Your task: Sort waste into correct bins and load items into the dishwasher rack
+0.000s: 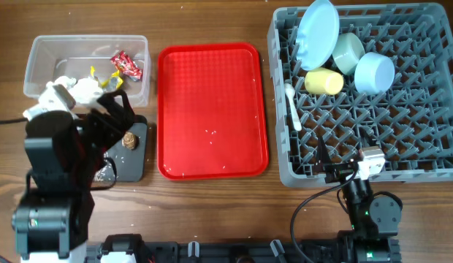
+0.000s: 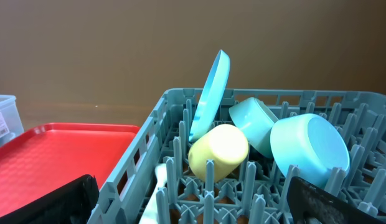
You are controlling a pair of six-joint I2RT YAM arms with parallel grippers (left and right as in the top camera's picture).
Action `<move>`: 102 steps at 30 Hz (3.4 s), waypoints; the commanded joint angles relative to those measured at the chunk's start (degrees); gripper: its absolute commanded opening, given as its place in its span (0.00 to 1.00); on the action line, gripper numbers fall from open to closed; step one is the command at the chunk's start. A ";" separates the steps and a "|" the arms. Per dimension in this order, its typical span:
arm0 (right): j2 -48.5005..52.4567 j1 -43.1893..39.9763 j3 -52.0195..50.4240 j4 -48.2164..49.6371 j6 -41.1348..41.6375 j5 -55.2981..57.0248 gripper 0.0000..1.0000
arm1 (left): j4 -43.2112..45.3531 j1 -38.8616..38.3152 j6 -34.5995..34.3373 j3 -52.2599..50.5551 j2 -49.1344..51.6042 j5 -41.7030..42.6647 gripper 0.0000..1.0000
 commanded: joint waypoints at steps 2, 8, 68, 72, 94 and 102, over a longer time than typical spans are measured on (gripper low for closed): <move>-0.72 -0.31 -0.15 0.07 -0.70 -0.96 1.00 | 5.86 -1.11 -0.52 -10.21 -6.51 -0.72 1.00; -0.72 -0.31 -0.15 0.07 -0.72 -0.96 1.00 | 16.00 -1.09 -0.48 -24.48 -13.11 -0.76 1.00; -0.72 -0.31 -0.15 0.07 -0.72 -0.96 1.00 | 42.42 -3.04 30.25 -61.75 -43.56 0.13 1.00; -0.72 -0.31 -0.15 0.07 -0.70 -0.96 1.00 | 42.40 -3.06 36.09 -61.75 -44.57 0.11 1.00; -0.72 -0.31 -0.15 0.07 -0.70 -0.96 1.00 | 42.49 -3.04 37.44 -61.75 -46.80 -0.11 1.00; -0.72 -0.31 -0.15 0.07 -0.70 -0.96 1.00 | 42.49 -3.04 37.44 -61.75 -46.80 -0.11 1.00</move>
